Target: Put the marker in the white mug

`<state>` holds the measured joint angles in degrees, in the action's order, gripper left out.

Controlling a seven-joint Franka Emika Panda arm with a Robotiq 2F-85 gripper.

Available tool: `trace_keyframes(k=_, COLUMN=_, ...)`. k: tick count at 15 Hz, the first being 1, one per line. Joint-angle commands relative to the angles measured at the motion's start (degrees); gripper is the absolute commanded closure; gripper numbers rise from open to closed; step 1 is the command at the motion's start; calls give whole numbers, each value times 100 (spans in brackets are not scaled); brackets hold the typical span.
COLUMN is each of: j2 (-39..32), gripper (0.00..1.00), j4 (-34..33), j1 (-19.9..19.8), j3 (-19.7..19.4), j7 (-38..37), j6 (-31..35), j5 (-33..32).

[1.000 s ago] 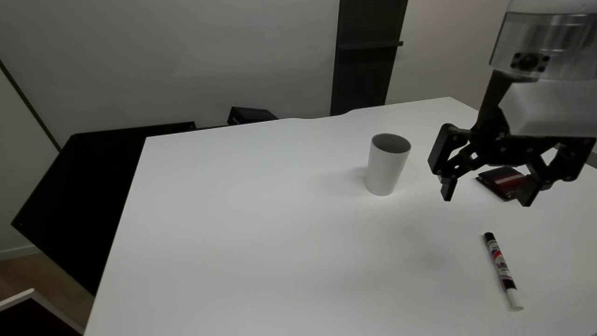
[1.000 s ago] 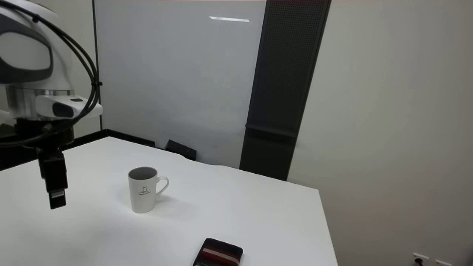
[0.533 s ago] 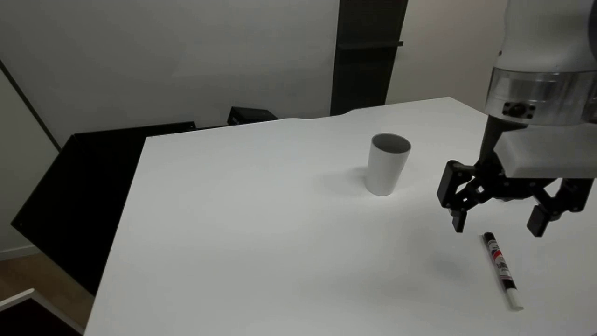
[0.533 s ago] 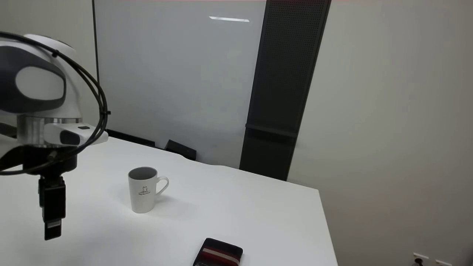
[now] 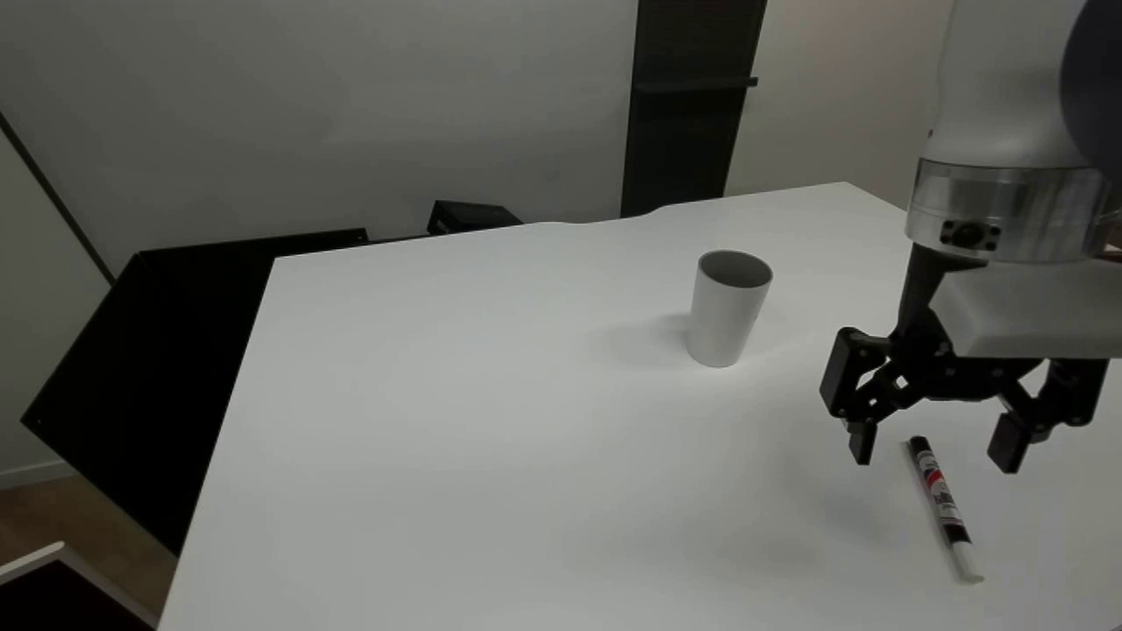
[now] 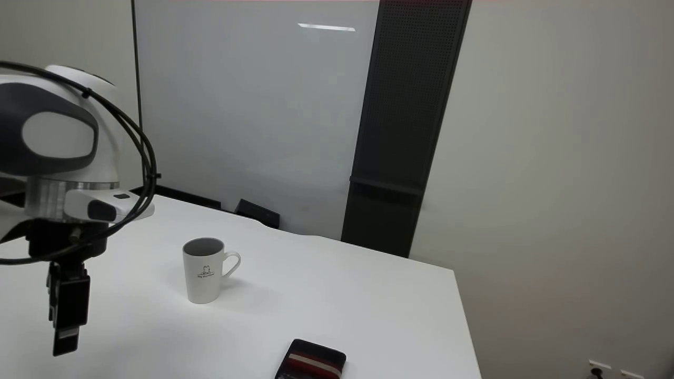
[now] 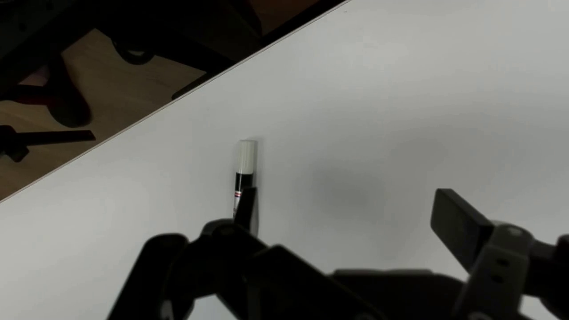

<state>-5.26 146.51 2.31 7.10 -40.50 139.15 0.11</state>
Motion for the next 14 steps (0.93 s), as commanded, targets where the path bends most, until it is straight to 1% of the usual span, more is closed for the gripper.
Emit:
trace_keyframes(k=1, j2=63, gripper=0, j4=77, j1=138, j3=-173, j7=17, j6=145, j5=14)
trace_keyframes(k=4, j2=70, gripper=0, j4=237, j1=98, j3=-294, j7=-112, j6=566, j5=173)
trace_keyframes(k=7, j2=-22, gripper=0, j4=492, j1=104, j3=-454, j7=-322, j6=1353, j5=180)
trace_keyframes(k=10, j2=-184, gripper=0, j4=652, j1=156, j3=-674, j7=-657, j6=1797, j5=-137)
trace_keyframes(k=14, j2=-390, gripper=0, j4=734, j1=316, j3=-1068, j7=-1337, j6=1879, j5=-836)
